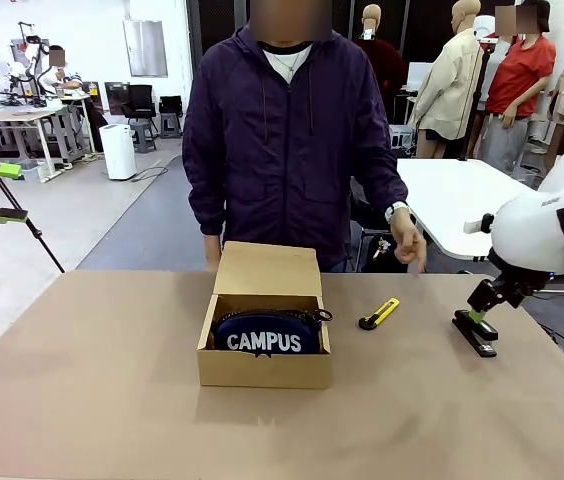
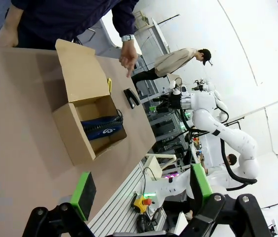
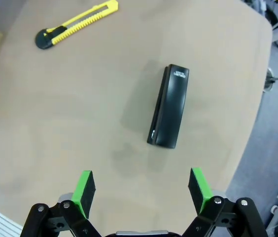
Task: Pack the items into the box.
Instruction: Pick up the item indicated by the person and place it inside the Mailer Box.
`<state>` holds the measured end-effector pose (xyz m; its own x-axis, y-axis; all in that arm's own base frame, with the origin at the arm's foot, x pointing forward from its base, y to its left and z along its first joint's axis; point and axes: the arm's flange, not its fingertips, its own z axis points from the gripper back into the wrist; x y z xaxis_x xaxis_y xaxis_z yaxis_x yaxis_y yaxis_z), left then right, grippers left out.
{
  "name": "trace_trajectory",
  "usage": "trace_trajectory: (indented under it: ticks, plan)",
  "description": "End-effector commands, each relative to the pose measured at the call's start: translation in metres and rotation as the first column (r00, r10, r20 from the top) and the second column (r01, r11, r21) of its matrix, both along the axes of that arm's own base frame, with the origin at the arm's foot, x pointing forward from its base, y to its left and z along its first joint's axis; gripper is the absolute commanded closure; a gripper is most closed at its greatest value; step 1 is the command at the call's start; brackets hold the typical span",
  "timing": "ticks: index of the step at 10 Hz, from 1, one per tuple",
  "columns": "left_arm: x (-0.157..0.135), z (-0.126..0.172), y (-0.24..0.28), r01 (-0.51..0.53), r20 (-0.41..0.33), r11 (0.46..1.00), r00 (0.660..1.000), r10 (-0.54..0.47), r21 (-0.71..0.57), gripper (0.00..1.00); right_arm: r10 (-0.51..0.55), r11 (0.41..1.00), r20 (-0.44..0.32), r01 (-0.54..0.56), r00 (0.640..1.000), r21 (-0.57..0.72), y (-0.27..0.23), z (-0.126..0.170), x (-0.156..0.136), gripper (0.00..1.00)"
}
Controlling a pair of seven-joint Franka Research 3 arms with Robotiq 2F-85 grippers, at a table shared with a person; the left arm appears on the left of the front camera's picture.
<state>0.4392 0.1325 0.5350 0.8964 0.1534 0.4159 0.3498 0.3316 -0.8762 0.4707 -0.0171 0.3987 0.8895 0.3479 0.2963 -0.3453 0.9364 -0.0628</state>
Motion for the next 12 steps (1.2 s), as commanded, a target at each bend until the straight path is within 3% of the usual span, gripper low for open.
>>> trace_trajectory:
  ticks: [1,4,6,12]
  plan:
    - [-0.001,0.003,0.000,0.001,-0.013,1.000,1.000,-0.001,0.005,0.00,-0.005,1.000,0.041,0.006,0.999,-0.020,0.002,-0.016,0.013,0.00]
    - [-0.001,0.003,0.000,0.001,-0.013,1.000,1.000,-0.001,0.005,0.00,-0.001,1.000,0.096,0.001,0.995,0.002,0.001,-0.063,0.032,0.00]
    - [-0.001,0.003,0.000,0.001,-0.013,1.000,1.000,-0.001,0.005,0.00,0.008,1.000,0.073,-0.008,0.997,-0.009,0.000,-0.087,0.047,0.00]
    - [-0.001,0.003,0.000,0.001,-0.013,1.000,1.000,-0.001,0.005,0.00,-0.053,0.999,0.064,0.054,0.997,-0.009,-0.008,-0.108,0.062,0.00]
